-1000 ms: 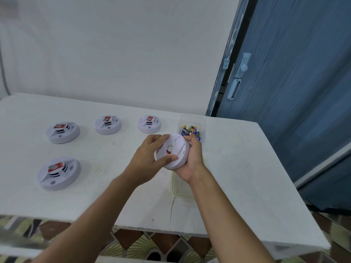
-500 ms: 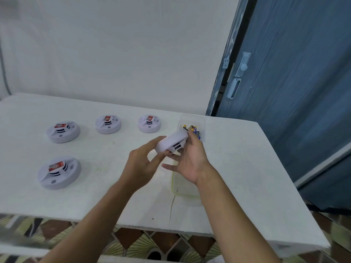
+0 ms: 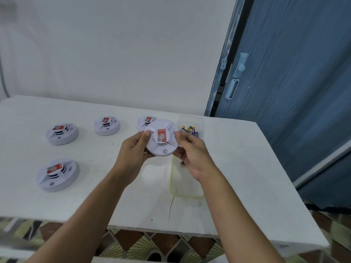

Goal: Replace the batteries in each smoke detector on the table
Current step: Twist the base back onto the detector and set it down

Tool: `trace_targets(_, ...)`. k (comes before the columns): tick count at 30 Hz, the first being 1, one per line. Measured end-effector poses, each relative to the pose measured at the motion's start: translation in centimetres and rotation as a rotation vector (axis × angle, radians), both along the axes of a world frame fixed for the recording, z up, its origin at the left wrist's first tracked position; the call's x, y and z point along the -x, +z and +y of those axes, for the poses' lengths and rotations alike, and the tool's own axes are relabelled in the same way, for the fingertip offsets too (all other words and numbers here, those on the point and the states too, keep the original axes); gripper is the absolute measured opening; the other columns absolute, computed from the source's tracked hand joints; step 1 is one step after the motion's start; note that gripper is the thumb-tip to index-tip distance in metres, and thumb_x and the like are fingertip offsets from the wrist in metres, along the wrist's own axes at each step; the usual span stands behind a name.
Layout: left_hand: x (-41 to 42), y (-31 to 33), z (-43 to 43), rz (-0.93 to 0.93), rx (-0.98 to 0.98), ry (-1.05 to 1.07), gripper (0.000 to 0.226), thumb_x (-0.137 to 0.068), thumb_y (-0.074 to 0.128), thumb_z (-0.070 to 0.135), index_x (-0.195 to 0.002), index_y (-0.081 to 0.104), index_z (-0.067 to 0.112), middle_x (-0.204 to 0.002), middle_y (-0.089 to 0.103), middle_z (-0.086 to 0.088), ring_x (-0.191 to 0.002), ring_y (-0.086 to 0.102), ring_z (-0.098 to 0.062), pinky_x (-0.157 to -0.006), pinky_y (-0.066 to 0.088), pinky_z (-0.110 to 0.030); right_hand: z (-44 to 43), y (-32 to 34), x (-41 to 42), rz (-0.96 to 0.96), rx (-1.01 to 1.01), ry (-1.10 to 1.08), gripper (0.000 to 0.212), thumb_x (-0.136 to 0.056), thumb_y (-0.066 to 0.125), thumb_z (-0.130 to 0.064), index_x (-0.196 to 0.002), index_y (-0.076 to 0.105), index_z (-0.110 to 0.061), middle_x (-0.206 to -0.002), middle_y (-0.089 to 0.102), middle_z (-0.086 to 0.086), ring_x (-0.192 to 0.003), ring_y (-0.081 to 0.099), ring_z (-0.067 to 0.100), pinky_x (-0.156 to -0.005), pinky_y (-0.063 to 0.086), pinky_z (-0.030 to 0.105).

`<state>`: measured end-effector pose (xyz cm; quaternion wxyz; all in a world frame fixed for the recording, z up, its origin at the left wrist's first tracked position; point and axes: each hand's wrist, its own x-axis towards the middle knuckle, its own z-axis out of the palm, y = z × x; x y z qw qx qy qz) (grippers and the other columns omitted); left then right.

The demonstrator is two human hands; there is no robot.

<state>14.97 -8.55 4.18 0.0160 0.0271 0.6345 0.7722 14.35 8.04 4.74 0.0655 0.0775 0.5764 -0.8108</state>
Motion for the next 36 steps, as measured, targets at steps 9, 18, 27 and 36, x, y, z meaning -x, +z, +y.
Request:
trace_targets(9, -0.1, -0.1, 0.7, 0.080, 0.165, 0.051, 0.065, -0.083, 0.074, 0.006, -0.138, 0.050, 0.029, -0.120, 0.064, 0.001, -0.097, 0.070, -0.010, -0.082, 0.056, -0.024, -1.1, -0.3, 0.4, -0.033, 0.078, -0.131, 0.032, -0.097, 0.065, -0.018, -0.124, 0.064, -0.001, -0.104, 0.075, 0.008, -0.082, 0.072, 0.012, -0.074, 0.059, 0.025)
trace_targets(18, -0.2, 0.5, 0.9, 0.075, 0.146, 0.079, 0.070, -0.084, 0.067, -0.007, -0.144, 0.044, 0.023, -0.129, 0.061, 0.004, -0.095, 0.069, -0.002, -0.076, 0.053, -0.013, -1.6, -0.3, 0.3, -0.029, 0.097, -0.133, 0.028, -0.098, 0.063, -0.015, -0.123, 0.063, -0.002, -0.095, 0.076, 0.003, -0.077, 0.072, 0.009, -0.067, 0.058, 0.023)
trace_targets(27, -0.1, 0.4, 0.4, 0.066, 0.154, 0.080, 0.070, -0.084, 0.068, -0.005, -0.144, 0.045, 0.024, -0.128, 0.062, 0.006, -0.098, 0.069, -0.003, -0.077, 0.054, -0.015, -1.9, -0.4, 0.3, -0.035, 0.097, -0.129, 0.030, -0.098, 0.064, -0.016, -0.124, 0.062, -0.001, -0.098, 0.076, 0.005, -0.078, 0.072, 0.010, -0.070, 0.058, 0.024)
trace_targets(36, -0.1, 0.3, 0.2, 0.065, 0.167, 0.077, 0.070, -0.083, 0.069, -0.005, -0.143, 0.045, 0.023, -0.127, 0.062, 0.005, -0.098, 0.068, -0.003, -0.078, 0.054, -0.015, -2.0, -0.4, 0.2, -0.047, 0.087, -0.121, 0.031, -0.098, 0.063, -0.016, -0.125, 0.061, -0.001, -0.098, 0.075, 0.003, -0.079, 0.072, 0.010, -0.071, 0.059, 0.024)
